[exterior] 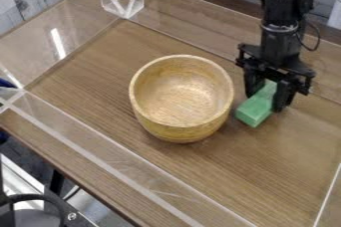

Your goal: Remove the green block from inside the brown bowl and put it on the table

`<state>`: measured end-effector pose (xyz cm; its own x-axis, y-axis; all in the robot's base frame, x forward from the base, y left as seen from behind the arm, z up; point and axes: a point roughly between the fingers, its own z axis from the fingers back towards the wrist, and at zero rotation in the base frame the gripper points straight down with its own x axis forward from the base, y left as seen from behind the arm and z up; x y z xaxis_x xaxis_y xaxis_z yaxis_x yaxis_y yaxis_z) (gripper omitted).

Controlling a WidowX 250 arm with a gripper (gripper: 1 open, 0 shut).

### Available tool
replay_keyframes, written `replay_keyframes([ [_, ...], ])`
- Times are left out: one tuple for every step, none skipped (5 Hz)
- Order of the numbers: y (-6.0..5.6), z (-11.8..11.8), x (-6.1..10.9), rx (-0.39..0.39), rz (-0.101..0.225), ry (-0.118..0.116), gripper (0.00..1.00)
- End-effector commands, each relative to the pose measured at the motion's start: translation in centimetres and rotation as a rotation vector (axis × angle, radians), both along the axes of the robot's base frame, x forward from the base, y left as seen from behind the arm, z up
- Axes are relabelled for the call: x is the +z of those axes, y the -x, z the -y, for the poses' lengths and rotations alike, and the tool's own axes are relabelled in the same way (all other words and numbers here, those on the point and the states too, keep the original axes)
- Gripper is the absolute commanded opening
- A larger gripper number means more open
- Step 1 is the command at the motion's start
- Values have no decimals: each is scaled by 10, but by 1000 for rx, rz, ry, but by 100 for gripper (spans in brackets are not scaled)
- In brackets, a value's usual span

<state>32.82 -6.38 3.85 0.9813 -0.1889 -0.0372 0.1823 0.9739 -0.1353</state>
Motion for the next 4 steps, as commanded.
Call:
replay_keyframes([
  [-16, -1, 19, 9, 79, 9, 0],
  [-16, -2, 23, 14, 79, 7, 100],
  [-16, -5, 44, 23, 116, 17, 100],
  [-16, -9, 77, 38, 184, 26, 100],
])
